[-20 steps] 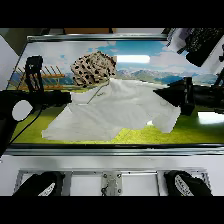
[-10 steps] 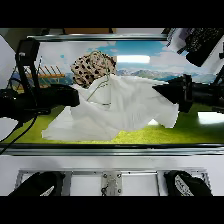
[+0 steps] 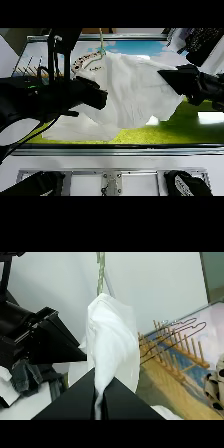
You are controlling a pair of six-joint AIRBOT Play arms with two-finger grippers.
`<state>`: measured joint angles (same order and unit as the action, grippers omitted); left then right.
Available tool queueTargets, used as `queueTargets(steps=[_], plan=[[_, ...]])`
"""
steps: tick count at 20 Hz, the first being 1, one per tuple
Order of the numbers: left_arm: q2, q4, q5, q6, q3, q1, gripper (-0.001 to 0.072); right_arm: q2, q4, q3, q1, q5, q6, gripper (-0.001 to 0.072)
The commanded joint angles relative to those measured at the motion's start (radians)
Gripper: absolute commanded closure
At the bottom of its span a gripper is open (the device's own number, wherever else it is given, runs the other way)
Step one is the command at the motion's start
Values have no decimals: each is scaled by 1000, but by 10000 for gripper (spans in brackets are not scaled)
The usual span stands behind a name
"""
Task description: Fold the clothes and pants, and hang the long-sleeved shirts on hangers.
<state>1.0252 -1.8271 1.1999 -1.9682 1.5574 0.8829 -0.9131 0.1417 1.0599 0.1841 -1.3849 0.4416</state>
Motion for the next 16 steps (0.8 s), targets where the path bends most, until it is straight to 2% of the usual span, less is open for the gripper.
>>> queueTargets(steps=[1, 2, 3, 4, 16], plan=[[49, -15, 13, 55, 88, 14, 688, 0, 74, 1, -1, 1, 0, 708], [51, -15, 13, 60, 106, 15, 477, 0, 74, 1, 0, 1, 0, 708], [50, -15, 13, 62, 121, 14, 193, 0, 74, 1, 0, 1, 0, 708], [46, -15, 13, 62, 135, 13, 160, 0, 74, 1, 0, 1, 0, 708], [-121, -11, 13, 56, 144, -137, 160, 0, 106, 1, 2, 55, -96, 708]])
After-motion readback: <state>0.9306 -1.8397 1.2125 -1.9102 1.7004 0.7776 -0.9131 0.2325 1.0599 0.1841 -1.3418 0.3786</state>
